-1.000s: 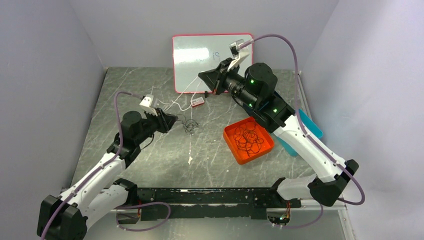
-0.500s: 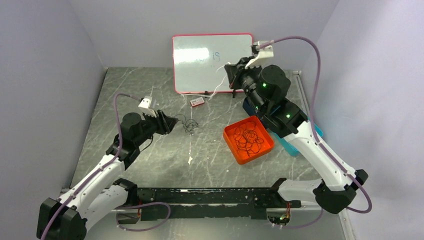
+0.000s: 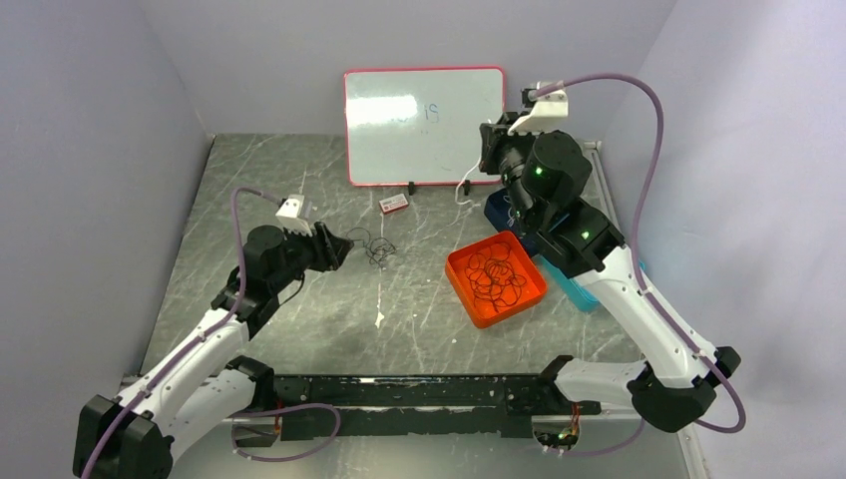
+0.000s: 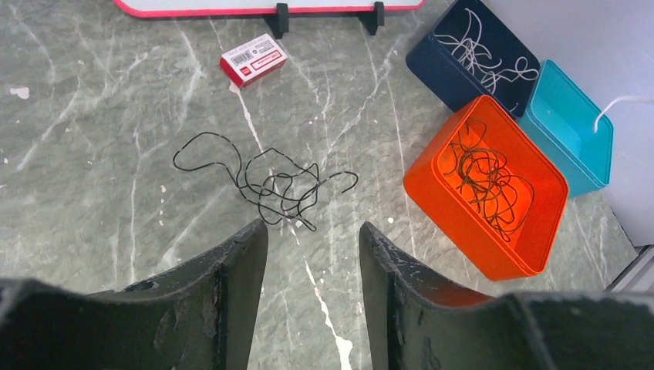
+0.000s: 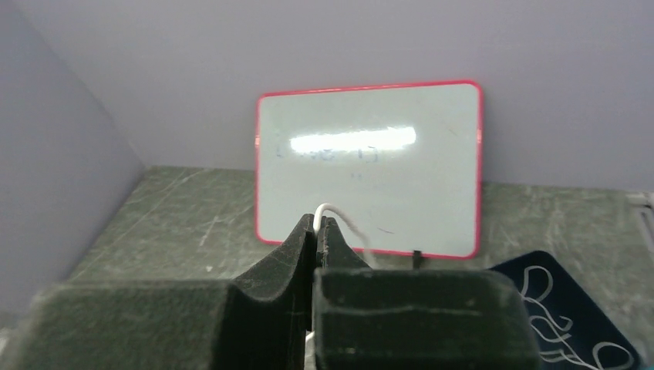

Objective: Untangle the cables

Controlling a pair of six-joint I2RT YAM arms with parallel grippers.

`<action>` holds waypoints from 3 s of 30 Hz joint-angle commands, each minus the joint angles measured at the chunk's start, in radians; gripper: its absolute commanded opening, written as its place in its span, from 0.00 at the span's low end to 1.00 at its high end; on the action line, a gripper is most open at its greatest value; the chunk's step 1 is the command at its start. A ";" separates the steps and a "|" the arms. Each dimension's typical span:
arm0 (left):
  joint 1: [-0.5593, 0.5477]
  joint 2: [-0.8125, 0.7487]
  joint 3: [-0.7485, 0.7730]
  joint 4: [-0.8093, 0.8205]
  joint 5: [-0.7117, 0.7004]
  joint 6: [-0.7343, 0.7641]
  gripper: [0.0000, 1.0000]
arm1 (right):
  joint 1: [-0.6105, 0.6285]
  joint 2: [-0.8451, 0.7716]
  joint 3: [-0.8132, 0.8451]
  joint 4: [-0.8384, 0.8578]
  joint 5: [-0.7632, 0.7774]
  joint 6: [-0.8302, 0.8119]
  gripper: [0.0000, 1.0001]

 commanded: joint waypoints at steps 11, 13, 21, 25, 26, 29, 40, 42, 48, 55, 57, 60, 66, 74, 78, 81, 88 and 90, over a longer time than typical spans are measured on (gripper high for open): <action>0.006 -0.044 0.107 -0.135 -0.036 0.018 0.62 | -0.355 0.003 -0.058 -0.044 -0.083 0.004 0.00; 0.006 -0.045 0.110 -0.143 -0.036 0.019 0.63 | -0.367 0.021 -0.048 -0.031 -0.094 -0.005 0.00; 0.006 -0.056 0.111 -0.159 -0.042 0.020 0.65 | -0.406 0.104 0.015 0.006 -0.115 -0.034 0.00; 0.005 -0.056 0.112 -0.161 -0.039 0.020 0.65 | -0.426 0.127 0.044 0.013 -0.123 -0.041 0.00; 0.005 -0.056 0.112 -0.161 -0.037 0.020 0.65 | -0.431 0.132 0.053 0.013 -0.123 -0.043 0.00; 0.005 -0.054 0.114 -0.163 -0.036 0.021 0.65 | -0.440 0.139 0.083 0.011 -0.120 -0.053 0.00; 0.006 -0.046 0.112 -0.165 -0.033 0.015 0.65 | -0.464 0.179 0.238 -0.012 -0.120 -0.094 0.00; 0.005 -0.047 0.111 -0.164 -0.035 0.013 0.65 | -0.467 0.185 0.250 -0.015 -0.124 -0.097 0.00; 0.006 -0.043 0.117 -0.171 -0.037 0.017 0.65 | -0.472 0.188 0.266 -0.024 -0.137 -0.092 0.00; 0.006 -0.032 0.118 -0.167 -0.030 0.016 0.65 | -0.477 0.208 0.357 -0.051 -0.130 -0.114 0.00; 0.005 -0.031 0.117 -0.165 -0.029 0.015 0.65 | -0.480 0.209 0.381 -0.059 -0.137 -0.111 0.00; 0.007 -0.031 0.114 -0.163 -0.027 0.014 0.65 | -0.478 0.206 0.409 -0.071 -0.148 -0.104 0.00; 0.006 -0.025 0.117 -0.161 -0.025 0.018 0.66 | -0.478 0.189 0.450 -0.112 -0.185 -0.081 0.00; 0.006 0.002 0.115 -0.089 0.075 0.028 0.73 | -0.479 0.170 0.476 -0.193 -0.244 -0.049 0.00; 0.005 0.063 0.134 0.015 0.186 0.028 0.77 | -0.478 0.150 0.472 -0.237 -0.297 -0.012 0.00; -0.010 0.157 0.164 0.082 0.238 0.028 0.80 | -0.478 0.131 0.467 -0.260 -0.339 0.019 0.00; -0.139 0.373 0.229 0.280 0.251 0.069 0.82 | -0.479 0.092 0.495 -0.280 -0.408 0.071 0.00; -0.170 0.438 0.239 0.372 0.269 0.054 0.82 | -0.479 0.085 0.495 -0.277 -0.433 0.089 0.00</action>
